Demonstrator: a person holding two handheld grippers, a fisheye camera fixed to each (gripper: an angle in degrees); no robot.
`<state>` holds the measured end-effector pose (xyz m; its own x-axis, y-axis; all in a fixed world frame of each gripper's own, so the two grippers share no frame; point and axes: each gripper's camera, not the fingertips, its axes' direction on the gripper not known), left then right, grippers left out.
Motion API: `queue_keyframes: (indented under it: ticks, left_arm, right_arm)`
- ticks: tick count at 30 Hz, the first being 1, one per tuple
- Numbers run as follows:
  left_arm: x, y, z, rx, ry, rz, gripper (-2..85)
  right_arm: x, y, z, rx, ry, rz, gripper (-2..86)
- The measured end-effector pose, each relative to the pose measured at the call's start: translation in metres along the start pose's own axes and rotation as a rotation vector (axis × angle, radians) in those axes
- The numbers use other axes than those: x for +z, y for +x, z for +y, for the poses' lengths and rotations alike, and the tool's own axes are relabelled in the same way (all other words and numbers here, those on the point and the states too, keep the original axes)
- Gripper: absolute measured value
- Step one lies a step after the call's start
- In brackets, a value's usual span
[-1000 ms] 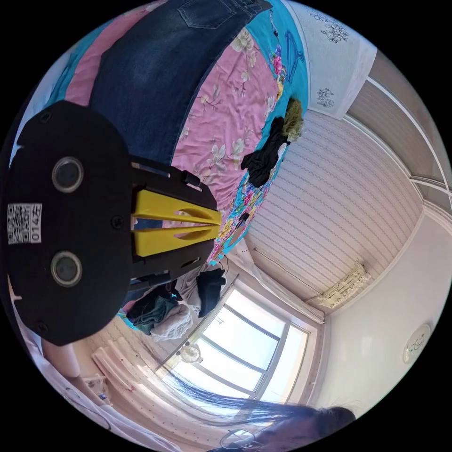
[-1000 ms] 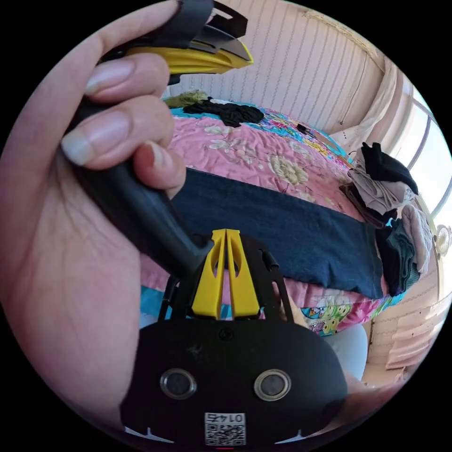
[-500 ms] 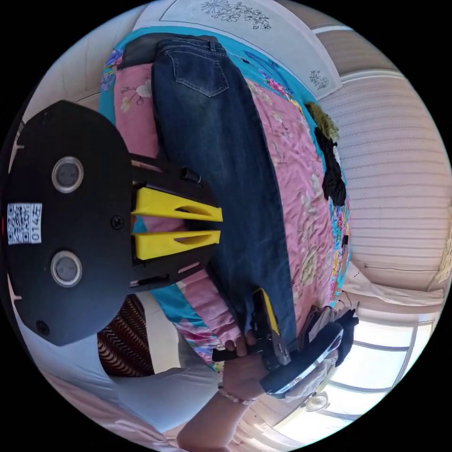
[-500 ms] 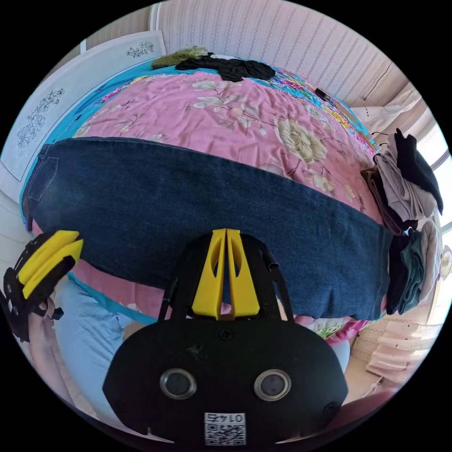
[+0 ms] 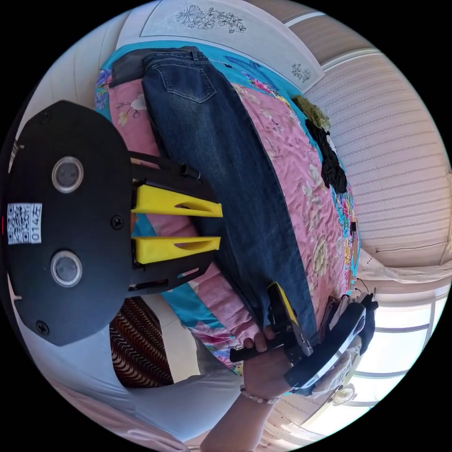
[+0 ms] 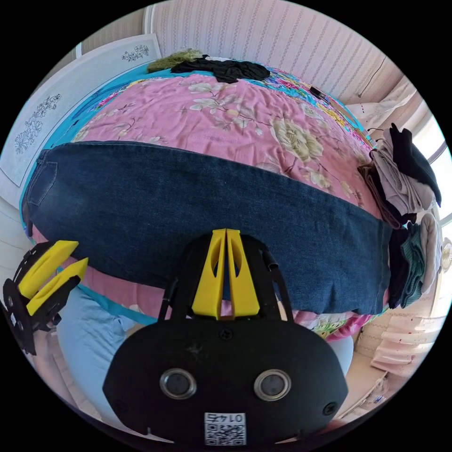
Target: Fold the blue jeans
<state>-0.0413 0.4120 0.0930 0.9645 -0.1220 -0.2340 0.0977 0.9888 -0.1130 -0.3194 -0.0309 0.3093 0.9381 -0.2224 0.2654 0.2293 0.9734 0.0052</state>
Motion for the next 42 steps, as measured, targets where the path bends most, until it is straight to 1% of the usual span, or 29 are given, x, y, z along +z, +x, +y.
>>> queue_keyframes:
  ticks: [3,6,8,9,15,19,23,26,29,32,38,42]
  left_arm:
    - [0.019,0.002,0.002,0.004,-0.076,0.009,6.9]
    - [0.026,0.000,0.007,-0.039,-0.060,0.026,5.6]
    - [0.027,0.001,0.005,-0.043,-0.070,0.068,0.7]
    - [0.028,0.002,0.005,-0.038,-0.074,0.086,0.2]
    - [0.029,0.010,0.002,-0.030,-0.100,0.044,-0.8]
    - [0.013,0.015,0.001,-0.010,-0.081,-0.001,0.0]
    - [0.013,0.022,0.006,0.051,-0.136,-0.102,3.0]
    - [0.012,0.021,0.010,0.037,-0.122,-0.089,4.2]
    - [0.009,0.016,0.011,-0.009,-0.100,-0.053,4.6]
    - [0.006,0.015,0.011,-0.013,-0.086,-0.055,4.9]
    - [0.001,0.017,0.011,0.012,-0.094,-0.063,6.5]
    - [0.009,0.014,0.013,0.010,-0.105,-0.085,7.1]
  right_arm:
    - [0.001,0.000,-0.005,0.017,-0.012,-0.003,-0.9]
    - [0.001,0.002,-0.008,0.025,-0.013,-0.016,-0.9]
    - [0.001,0.004,-0.010,0.031,-0.018,-0.025,-1.0]
    - [0.001,0.004,-0.011,0.031,-0.021,-0.026,-1.0]
    - [0.000,0.008,-0.017,0.031,-0.048,-0.037,-1.0]
    - [-0.002,0.006,-0.016,0.008,-0.039,-0.001,-1.0]
    - [-0.003,-0.002,-0.015,-0.022,-0.051,0.083,-0.9]
    - [-0.002,-0.005,-0.010,-0.077,-0.024,0.128,-1.0]
    - [-0.003,0.002,0.001,-0.104,0.043,0.109,-0.9]
    - [-0.004,0.014,0.008,-0.143,0.090,0.061,-0.9]
    - [-0.005,0.043,0.014,-0.143,0.113,-0.040,-1.0]
    - [-0.005,0.054,0.018,-0.188,0.128,-0.050,-1.0]
